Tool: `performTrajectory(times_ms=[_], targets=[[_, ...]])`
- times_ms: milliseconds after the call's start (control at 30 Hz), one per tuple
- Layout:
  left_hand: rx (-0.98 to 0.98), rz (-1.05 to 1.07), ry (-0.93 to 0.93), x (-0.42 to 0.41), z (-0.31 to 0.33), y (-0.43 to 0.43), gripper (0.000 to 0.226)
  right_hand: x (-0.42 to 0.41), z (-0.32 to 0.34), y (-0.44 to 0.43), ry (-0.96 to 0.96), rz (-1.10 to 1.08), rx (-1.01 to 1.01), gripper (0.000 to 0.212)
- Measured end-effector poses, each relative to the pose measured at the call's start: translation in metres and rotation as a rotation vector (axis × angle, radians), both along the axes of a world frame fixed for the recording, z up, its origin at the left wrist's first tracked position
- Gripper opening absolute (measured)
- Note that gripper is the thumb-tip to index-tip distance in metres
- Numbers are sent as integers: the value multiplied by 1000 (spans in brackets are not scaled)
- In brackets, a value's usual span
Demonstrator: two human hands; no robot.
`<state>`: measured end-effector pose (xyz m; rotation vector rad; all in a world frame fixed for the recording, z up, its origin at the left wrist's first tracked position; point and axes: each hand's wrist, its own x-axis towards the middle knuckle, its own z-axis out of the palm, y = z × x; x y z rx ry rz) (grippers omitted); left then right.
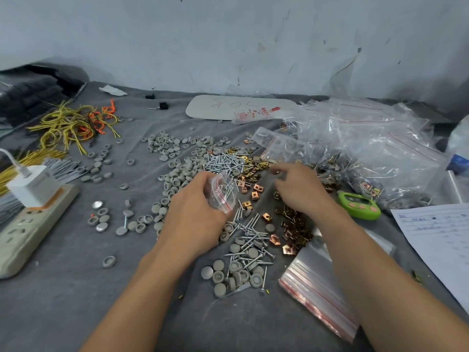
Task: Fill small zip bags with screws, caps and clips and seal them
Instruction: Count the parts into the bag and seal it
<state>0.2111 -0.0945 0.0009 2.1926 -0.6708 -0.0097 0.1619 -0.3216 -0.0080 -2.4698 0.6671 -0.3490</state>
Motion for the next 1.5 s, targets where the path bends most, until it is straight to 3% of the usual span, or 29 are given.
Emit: performTrajectory(times_ms=[200, 367, 500, 667, 733, 833, 1033, 1200, 1333, 1400, 1500], targets=[[-92, 69, 52, 11, -3, 0, 30, 89, 11, -5, 183, 116, -81, 43], [-117, 105, 71, 22, -4, 6, 34, 114, -2, -11, 257, 120, -91, 63], [-136, 111, 90, 29, -4, 8, 36, 87, -10, -7, 200, 159, -155, 45], [-123, 105, 93, 27, -2, 9, 33, 20, -1, 5, 291, 206, -319, 15], [-124, 100, 93, 26, -1, 9, 33, -1, 10, 10, 366, 212, -364, 12], [-127, 102, 88, 25, -1, 9, 31, -4, 26, 3, 456, 209, -394, 23], [-153, 132, 106, 27, 0, 8, 32, 82, 38, -5, 248, 232, -228, 59], [-154, 145, 119, 34, -3, 7, 28, 142, 21, -1, 362, 312, -291, 77], [-151, 145, 130, 41, -3, 8, 32, 136, 12, 3, 335, 351, -445, 90], [-151, 141, 138, 41, -3, 8, 33, 119, 12, 4, 384, 359, -560, 87], [-154, 133, 137, 37, -1, 8, 33, 80, 15, 7, 416, 296, -497, 90]])
